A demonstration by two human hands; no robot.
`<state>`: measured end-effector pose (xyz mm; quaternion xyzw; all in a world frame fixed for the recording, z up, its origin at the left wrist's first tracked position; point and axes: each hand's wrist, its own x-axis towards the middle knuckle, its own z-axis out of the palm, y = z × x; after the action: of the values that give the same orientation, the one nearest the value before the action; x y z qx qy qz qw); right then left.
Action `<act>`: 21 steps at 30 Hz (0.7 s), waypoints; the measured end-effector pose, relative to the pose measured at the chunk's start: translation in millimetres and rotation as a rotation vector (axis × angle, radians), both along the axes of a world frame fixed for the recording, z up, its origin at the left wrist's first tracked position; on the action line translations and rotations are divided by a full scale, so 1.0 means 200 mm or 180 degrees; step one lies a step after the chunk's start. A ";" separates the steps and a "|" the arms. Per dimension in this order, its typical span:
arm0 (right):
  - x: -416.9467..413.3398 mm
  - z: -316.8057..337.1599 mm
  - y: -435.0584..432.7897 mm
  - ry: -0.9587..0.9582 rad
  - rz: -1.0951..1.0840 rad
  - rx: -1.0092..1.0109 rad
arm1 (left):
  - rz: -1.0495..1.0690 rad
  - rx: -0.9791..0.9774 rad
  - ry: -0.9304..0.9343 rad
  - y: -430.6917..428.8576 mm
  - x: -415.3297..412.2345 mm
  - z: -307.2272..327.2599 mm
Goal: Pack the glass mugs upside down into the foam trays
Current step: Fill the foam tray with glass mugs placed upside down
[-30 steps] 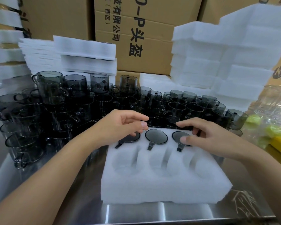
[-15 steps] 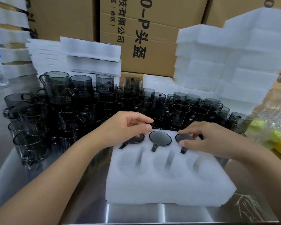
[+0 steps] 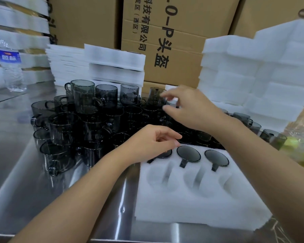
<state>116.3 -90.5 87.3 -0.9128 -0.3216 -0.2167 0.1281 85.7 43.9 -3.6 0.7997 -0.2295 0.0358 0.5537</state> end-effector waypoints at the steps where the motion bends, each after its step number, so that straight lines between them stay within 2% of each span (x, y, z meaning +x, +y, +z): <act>1: 0.03 0.00 0.06 0.0027 0.0094 0.0058 | 0.0016 -0.0007 0.0001 0.00 0.00 0.00; 7: 0.17 -0.05 0.31 -0.0393 -0.0071 -0.0219 | 0.0088 -0.0082 0.0028 0.00 0.00 0.00; 12: 0.26 -0.04 0.38 -0.0380 -0.0402 -0.0746 | 0.0094 -0.0056 0.0003 0.00 0.00 0.00; 21: 0.31 -0.05 0.40 -0.0635 -0.0253 -0.0793 | 0.0110 -0.0045 -0.0020 -0.01 0.00 0.00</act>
<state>177.4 -9.8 78.1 -0.9075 -0.3208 -0.2697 -0.0273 86.4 42.8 -4.0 0.7994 -0.2171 0.0495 0.5580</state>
